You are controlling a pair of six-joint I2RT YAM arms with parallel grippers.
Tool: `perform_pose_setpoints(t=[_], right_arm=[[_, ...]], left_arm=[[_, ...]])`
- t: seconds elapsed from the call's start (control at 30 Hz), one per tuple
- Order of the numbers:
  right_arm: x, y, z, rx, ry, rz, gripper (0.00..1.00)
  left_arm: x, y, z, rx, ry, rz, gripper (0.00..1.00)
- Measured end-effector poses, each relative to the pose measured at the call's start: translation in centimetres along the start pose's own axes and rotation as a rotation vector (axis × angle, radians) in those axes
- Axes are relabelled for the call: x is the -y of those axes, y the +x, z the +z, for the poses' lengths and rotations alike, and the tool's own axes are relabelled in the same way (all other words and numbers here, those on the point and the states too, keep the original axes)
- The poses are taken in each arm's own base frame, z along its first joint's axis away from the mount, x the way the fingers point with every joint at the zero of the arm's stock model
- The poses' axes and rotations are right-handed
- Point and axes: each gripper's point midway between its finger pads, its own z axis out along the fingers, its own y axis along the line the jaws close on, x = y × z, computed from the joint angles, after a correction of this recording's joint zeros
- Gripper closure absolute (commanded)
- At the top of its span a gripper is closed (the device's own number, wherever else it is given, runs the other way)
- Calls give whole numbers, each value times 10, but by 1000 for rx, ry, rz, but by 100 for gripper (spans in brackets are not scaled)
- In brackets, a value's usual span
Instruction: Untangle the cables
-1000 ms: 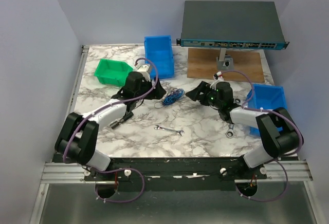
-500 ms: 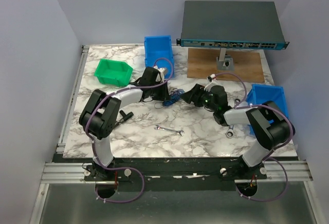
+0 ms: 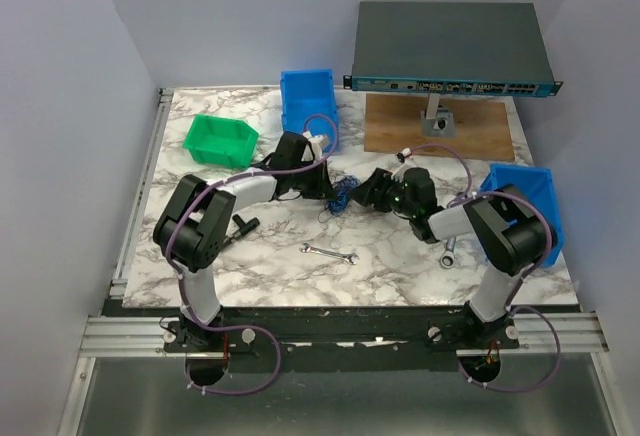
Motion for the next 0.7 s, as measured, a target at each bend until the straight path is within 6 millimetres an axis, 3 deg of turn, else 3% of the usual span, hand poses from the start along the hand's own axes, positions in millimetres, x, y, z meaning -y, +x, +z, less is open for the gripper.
perform_pose_setpoints(t=[0.17, 0.33, 0.53, 0.7], right_arm=[[4, 6, 7, -28, 1, 18, 53], [2, 2, 14, -29, -8, 25, 98], [7, -2, 13, -3, 30, 37, 99], [26, -19, -13, 125, 179, 58, 100]], left_arm=[[13, 1, 1, 7, 76, 1, 100], [27, 4, 2, 2, 122, 25, 100], [30, 1, -6, 35, 91, 42, 100], [13, -8, -33, 151, -31, 27, 100]])
